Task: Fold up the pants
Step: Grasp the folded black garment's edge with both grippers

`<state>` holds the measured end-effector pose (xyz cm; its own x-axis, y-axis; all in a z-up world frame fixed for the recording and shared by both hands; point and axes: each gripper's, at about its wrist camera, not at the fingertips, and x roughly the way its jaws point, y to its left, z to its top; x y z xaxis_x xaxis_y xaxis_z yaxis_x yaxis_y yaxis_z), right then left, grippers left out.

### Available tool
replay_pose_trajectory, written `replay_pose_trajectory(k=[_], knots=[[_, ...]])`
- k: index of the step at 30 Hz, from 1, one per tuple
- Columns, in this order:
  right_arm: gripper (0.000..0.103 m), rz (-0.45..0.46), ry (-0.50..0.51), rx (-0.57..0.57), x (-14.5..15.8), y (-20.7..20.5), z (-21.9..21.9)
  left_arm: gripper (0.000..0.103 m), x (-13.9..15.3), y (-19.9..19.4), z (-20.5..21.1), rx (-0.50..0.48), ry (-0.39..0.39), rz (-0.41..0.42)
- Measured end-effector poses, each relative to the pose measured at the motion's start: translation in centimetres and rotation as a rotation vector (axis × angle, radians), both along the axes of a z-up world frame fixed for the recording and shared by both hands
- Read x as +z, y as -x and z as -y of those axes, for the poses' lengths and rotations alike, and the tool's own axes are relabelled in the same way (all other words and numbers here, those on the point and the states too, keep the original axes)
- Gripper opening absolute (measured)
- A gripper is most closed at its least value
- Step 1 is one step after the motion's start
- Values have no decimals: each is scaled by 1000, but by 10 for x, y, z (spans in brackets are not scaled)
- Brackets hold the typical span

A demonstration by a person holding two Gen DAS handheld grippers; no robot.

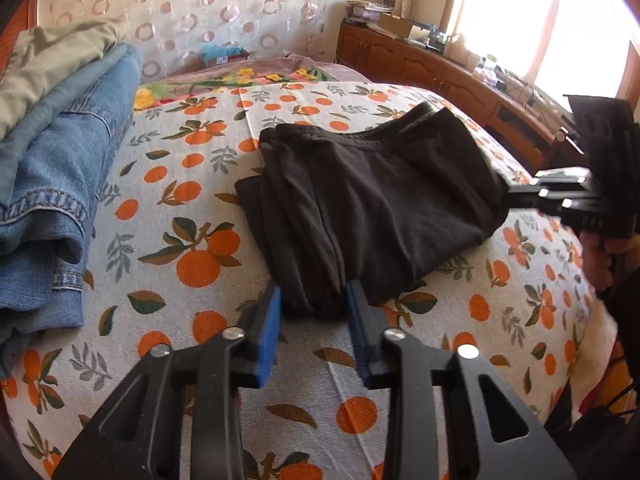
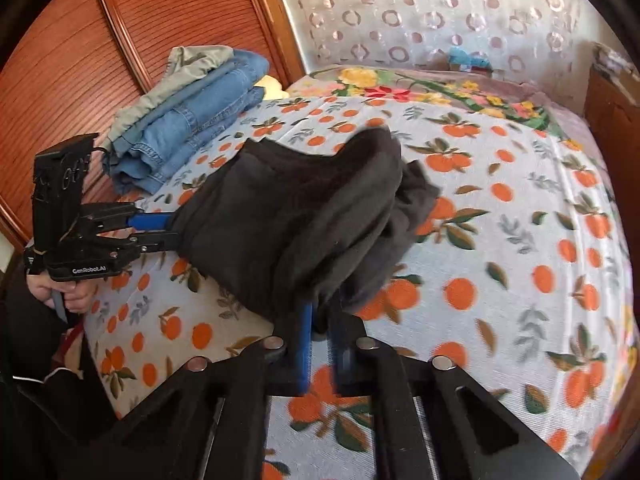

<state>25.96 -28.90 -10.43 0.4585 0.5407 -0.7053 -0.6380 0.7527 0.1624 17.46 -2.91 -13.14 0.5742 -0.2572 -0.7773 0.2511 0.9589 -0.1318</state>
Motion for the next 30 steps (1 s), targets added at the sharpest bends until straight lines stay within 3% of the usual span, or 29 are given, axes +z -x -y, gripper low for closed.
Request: replay_pose_trajectory(k=[2,6,10,14,19,23,30], knots=[[4,17,-3,-35,7,0,9,18,0,-1,-3,1,19,-3],[3,36,-21,-76,15,2,22,11,1,0,-4,7,28,6],[3,26,6,-67,9,7,18,11,3,2,-9,9,49,-9],[4,1,7,-57,4,6,17,19,7,7,-8,0,60,-14],[19,51,-6,-104,23,4,27,37,28,5,-12,21,71,45],[48,75,-7,-108,34,-4,25,39,37,-14,-10,32,61,63],[55,39,-9,-105,28,-33,3,44,32,-44,-6,31,49,35]])
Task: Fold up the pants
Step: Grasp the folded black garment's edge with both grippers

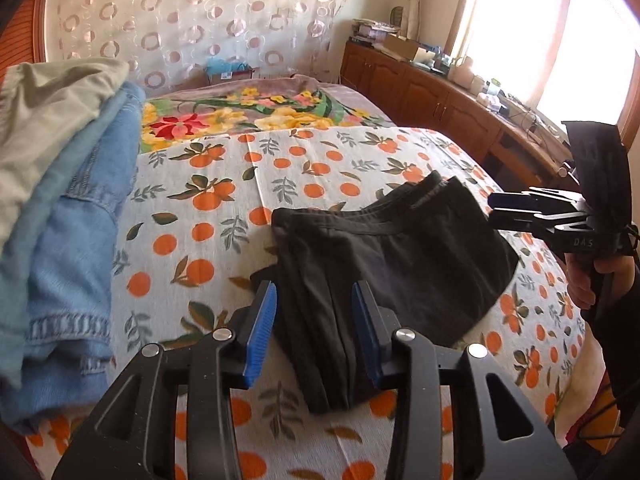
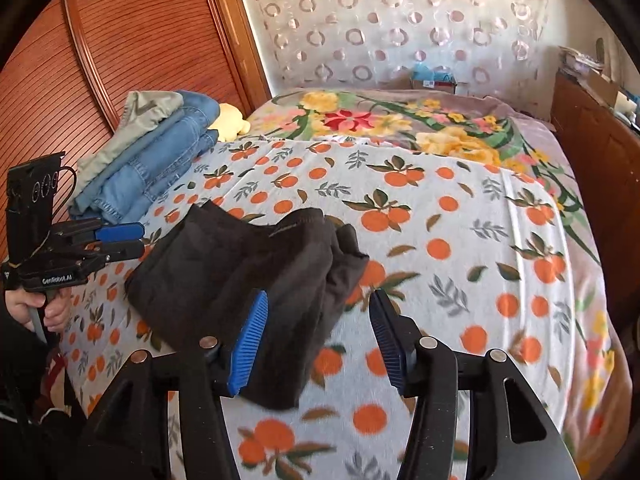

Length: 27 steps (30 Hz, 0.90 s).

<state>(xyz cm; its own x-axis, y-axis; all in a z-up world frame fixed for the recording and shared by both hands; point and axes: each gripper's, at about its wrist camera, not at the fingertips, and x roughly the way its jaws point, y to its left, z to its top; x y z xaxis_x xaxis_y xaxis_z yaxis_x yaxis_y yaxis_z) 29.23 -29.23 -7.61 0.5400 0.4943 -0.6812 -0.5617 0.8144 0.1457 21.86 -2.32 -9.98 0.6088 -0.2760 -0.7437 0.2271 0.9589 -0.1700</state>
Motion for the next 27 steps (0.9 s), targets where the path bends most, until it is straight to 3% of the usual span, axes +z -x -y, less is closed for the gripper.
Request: replay_pose_trajectory(k=[1,8,17,27], knots=[[55,-9,2,1,-2,-5,-3,51,-2,-3,0,1,5,-8],[55,-42,32,8,-15,-27,-16,70,-13,-16,-4,23,-3,-36],[56,-59,23,11,-22,-36,-15,71,-29,-27,-4,43,-4,-80],[57,-31,34,2,-27,-33,-19,69,-30,-28,3,46,-51,-52]])
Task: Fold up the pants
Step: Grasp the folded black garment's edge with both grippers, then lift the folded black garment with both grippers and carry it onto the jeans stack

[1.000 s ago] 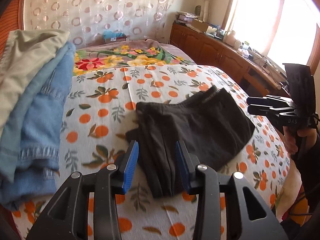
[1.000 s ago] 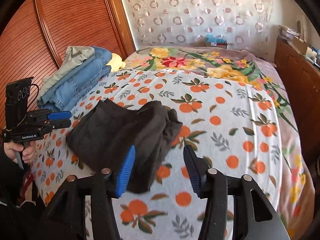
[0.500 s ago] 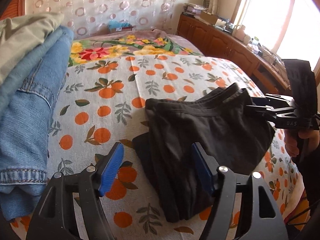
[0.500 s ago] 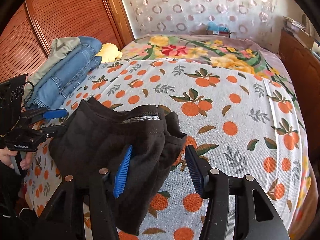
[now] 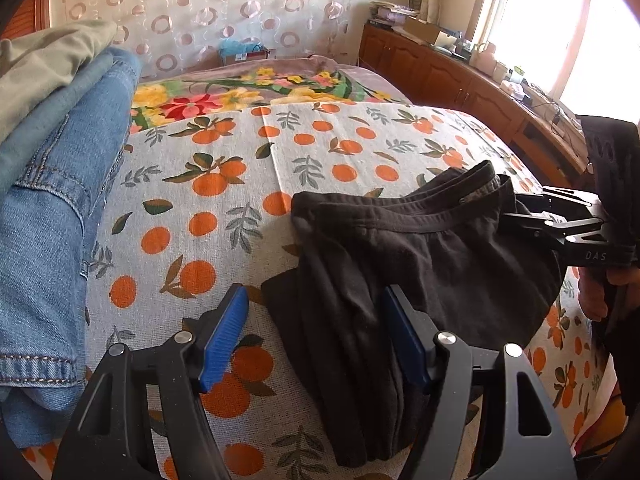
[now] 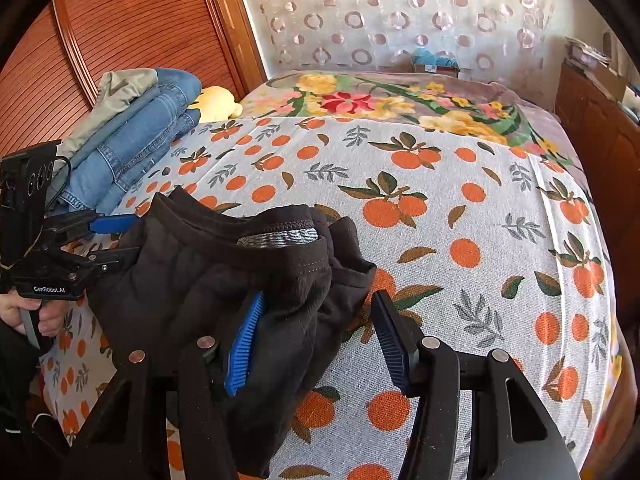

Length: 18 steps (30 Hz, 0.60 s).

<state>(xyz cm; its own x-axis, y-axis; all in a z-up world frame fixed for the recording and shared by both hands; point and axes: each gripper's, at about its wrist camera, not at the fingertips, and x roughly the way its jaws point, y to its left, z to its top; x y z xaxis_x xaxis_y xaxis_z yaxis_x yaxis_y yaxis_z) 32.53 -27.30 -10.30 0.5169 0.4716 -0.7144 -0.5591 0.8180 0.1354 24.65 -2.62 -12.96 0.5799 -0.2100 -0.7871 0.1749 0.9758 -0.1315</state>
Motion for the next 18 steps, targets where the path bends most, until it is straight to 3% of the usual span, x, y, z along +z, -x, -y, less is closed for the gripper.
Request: replay_pose_trajectory(k=[12,14,18], knots=[[57,-12,-19,50,-2,0,-9,55,0,0,5,-9,24,17],[56,-12,-28,50,-3,0,-8,48,1,0,4,-14,45,13],[34,-16,-42,39,-4,-1,-3,34,1,0,3,-29,94,-2]])
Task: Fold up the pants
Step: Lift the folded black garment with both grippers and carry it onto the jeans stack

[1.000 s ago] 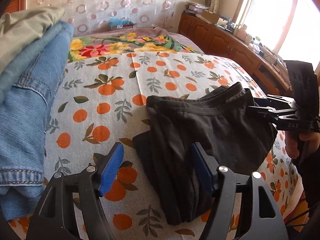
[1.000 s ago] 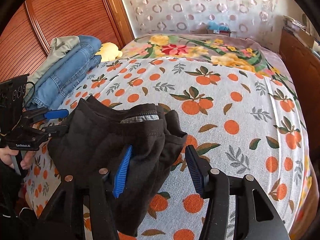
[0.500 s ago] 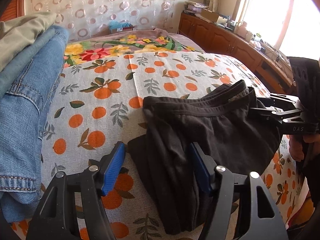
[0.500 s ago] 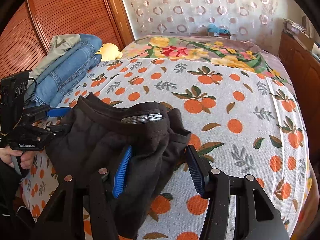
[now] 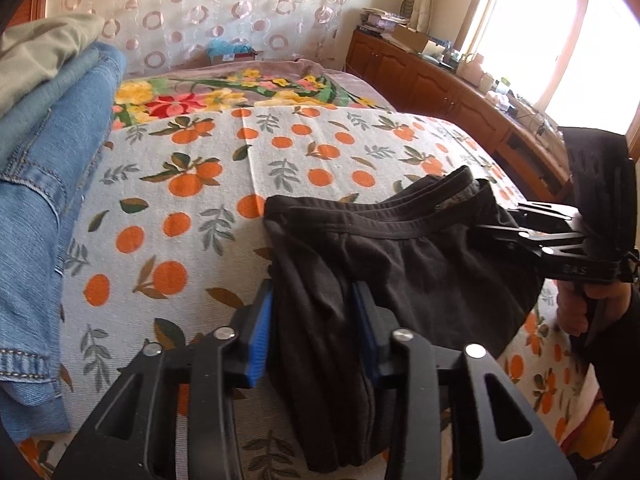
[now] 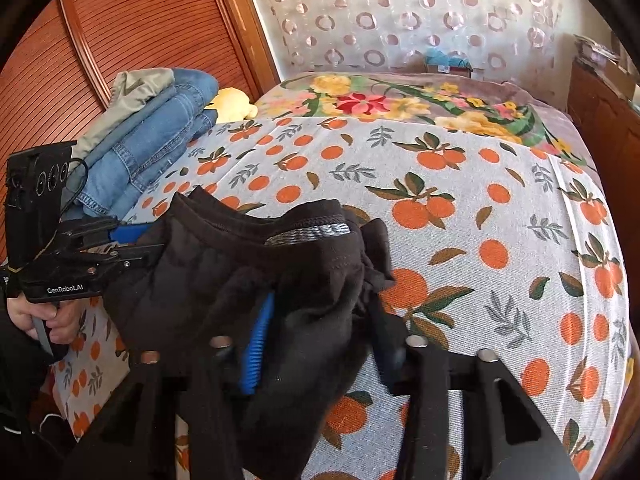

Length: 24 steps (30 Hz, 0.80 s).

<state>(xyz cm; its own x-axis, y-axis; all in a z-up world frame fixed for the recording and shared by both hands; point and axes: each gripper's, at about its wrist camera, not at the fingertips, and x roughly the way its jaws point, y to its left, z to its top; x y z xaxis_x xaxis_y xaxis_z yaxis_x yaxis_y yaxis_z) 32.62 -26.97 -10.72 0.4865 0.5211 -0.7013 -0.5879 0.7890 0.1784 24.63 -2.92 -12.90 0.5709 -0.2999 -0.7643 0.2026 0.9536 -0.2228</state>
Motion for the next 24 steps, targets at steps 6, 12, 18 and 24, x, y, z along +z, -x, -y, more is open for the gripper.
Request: replay_pose_trajectory(k=[6,12,18,24], knots=[[14,-5,-11,29,2,4,-3,18,2,5,1,-25,52,-8],[13,46,-33,36,22,10,-7,17,33,30,-4,-10,73,85],[13,148,-59,109,71,16,-29,17,82,63,-29,62,71,208],[13,253,-89,246,123,15,-88,17,123,94,-71,173,28,310]])
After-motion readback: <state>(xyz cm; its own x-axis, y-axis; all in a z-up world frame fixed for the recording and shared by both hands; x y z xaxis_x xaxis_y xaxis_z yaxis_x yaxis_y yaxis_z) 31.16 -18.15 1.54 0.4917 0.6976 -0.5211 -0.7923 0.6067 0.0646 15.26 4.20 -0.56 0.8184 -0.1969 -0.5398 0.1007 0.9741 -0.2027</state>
